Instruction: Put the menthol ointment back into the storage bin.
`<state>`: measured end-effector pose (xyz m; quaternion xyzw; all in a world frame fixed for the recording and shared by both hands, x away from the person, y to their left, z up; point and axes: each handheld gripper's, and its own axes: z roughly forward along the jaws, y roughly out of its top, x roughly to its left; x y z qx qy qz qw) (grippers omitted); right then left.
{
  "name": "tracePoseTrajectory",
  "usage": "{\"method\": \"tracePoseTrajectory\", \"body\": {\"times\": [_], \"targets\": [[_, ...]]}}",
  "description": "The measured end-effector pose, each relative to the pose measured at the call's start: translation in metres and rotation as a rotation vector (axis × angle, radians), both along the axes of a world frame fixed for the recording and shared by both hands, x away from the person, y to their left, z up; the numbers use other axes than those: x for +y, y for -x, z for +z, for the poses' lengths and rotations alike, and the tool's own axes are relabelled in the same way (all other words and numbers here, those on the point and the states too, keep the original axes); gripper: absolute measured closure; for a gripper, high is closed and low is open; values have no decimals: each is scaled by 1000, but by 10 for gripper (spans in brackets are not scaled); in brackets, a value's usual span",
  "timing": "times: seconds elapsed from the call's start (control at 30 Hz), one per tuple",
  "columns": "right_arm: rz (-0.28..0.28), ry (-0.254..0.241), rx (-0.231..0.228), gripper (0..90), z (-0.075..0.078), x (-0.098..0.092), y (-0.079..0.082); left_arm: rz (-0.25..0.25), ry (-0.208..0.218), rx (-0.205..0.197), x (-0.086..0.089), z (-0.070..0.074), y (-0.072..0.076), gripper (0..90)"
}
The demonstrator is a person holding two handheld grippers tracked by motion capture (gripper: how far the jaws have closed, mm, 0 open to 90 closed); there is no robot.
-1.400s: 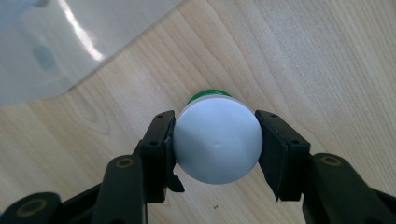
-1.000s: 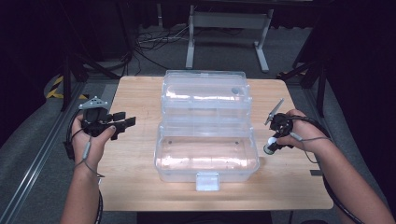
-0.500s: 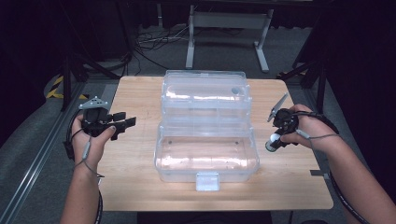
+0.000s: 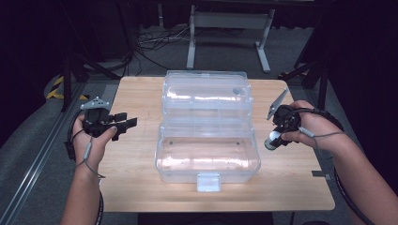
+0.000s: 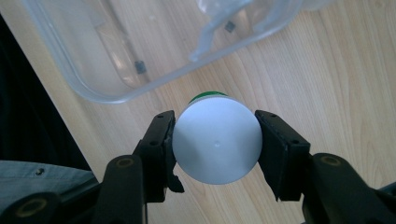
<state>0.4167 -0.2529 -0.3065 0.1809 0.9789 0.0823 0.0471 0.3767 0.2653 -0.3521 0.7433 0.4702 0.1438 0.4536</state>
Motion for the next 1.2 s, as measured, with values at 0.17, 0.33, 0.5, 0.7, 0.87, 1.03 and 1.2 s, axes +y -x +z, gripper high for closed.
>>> {"method": "tracePoseTrajectory", "body": {"times": [0.17,0.33,0.5,0.7,0.87,1.03,1.2], "targets": [[46,-22,-11,505,11,12,5,2,2,-1,0,0,0,477],[70,-31,-10,505,17,25,8,-1,-3,0,-1,0,1,477],[107,-34,-6,505,20,40,11,-4,-9,5,-1,-1,0,476],[154,-19,6,505,19,54,10,-4,-8,7,-1,-2,-1,477],[199,-28,36,505,16,62,11,-4,-8,13,-1,-3,-1,475],[230,-6,46,505,9,74,12,-2,-8,14,0,-4,-1,476],[261,29,56,505,-4,83,10,0,-8,16,1,-4,-1,476]]}}
